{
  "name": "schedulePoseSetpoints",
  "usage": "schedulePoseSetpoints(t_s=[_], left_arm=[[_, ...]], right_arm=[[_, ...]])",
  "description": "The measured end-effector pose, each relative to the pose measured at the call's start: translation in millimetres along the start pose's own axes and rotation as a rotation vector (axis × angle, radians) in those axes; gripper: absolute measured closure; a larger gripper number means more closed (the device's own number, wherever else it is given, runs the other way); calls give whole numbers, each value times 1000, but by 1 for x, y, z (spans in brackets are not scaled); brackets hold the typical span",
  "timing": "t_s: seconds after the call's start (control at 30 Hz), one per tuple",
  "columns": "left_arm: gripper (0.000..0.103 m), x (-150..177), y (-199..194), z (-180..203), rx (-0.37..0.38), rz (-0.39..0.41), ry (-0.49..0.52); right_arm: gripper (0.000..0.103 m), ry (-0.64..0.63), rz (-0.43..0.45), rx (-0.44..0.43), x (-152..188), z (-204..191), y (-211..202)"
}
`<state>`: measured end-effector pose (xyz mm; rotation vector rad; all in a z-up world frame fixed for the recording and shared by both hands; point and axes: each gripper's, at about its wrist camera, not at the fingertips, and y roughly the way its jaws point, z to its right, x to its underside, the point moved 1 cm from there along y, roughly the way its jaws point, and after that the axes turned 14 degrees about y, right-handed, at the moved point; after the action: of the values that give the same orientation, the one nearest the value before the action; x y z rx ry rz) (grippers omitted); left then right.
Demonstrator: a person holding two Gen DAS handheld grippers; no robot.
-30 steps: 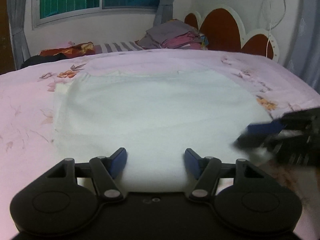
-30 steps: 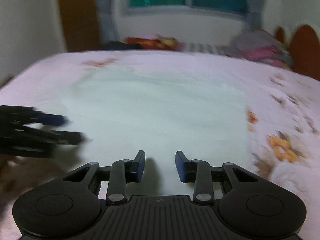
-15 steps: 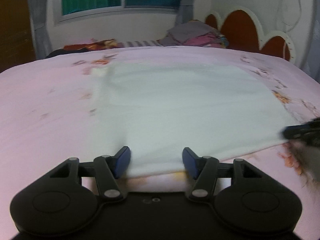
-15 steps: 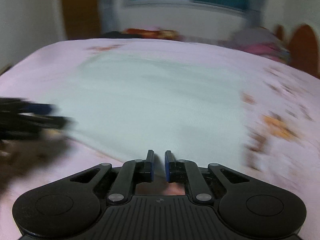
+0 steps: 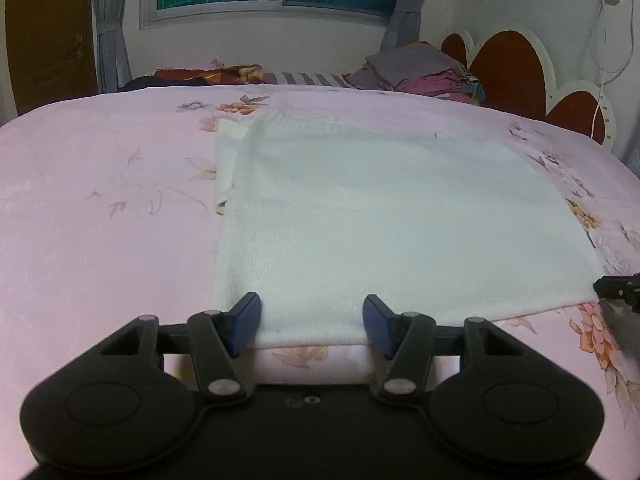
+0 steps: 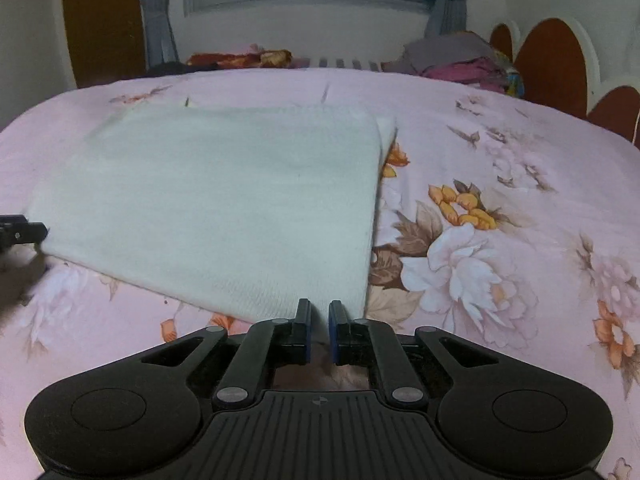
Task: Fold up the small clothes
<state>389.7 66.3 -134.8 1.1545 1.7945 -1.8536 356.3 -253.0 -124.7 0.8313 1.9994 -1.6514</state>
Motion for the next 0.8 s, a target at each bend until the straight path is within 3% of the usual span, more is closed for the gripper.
schedulePoseSetpoints(t_s=[0.67,0.8], left_arm=[[45,3,2,-3,16,2,24],[44,4,1,-8,33,1,-8]], right_arm=[[95,16,0,13,4,9,-1],[95,14,7,7,5,11,-2]])
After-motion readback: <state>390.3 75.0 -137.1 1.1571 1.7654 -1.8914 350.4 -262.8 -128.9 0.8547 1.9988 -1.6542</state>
